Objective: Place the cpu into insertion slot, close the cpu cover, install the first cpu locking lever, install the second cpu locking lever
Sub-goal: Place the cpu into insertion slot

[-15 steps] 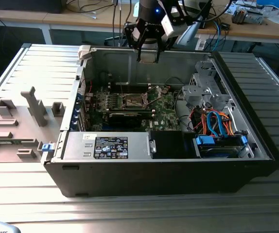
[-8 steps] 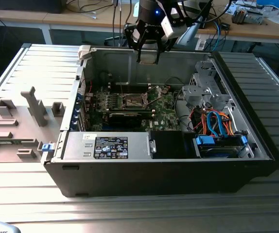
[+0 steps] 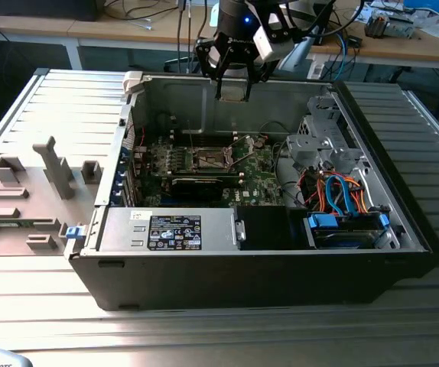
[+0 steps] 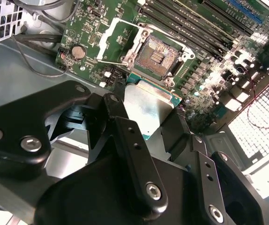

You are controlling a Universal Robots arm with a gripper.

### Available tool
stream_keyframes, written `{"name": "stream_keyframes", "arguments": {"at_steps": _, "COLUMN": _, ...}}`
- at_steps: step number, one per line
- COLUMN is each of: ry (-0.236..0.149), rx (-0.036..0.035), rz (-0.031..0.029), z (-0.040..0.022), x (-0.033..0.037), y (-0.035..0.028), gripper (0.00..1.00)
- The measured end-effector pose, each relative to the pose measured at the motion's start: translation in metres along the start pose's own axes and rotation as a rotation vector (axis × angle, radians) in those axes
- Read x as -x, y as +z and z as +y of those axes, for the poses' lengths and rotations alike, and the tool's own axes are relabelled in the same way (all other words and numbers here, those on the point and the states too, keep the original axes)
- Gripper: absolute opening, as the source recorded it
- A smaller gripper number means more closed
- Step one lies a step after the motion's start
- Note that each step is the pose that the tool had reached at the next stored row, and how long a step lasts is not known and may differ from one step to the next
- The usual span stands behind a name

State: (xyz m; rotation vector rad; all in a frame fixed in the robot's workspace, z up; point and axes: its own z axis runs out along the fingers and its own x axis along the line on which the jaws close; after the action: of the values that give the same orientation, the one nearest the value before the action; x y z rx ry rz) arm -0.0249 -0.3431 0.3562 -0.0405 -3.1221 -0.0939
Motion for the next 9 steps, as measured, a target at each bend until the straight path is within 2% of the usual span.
{"name": "stream_keyframes", "arguments": {"at_steps": 9, "ry": 0.000, "rx": -0.0023, "rz": -0.0001, "z": -0.0001, "x": 0.0000, "y": 0.0021, "gripper": 0.54}}
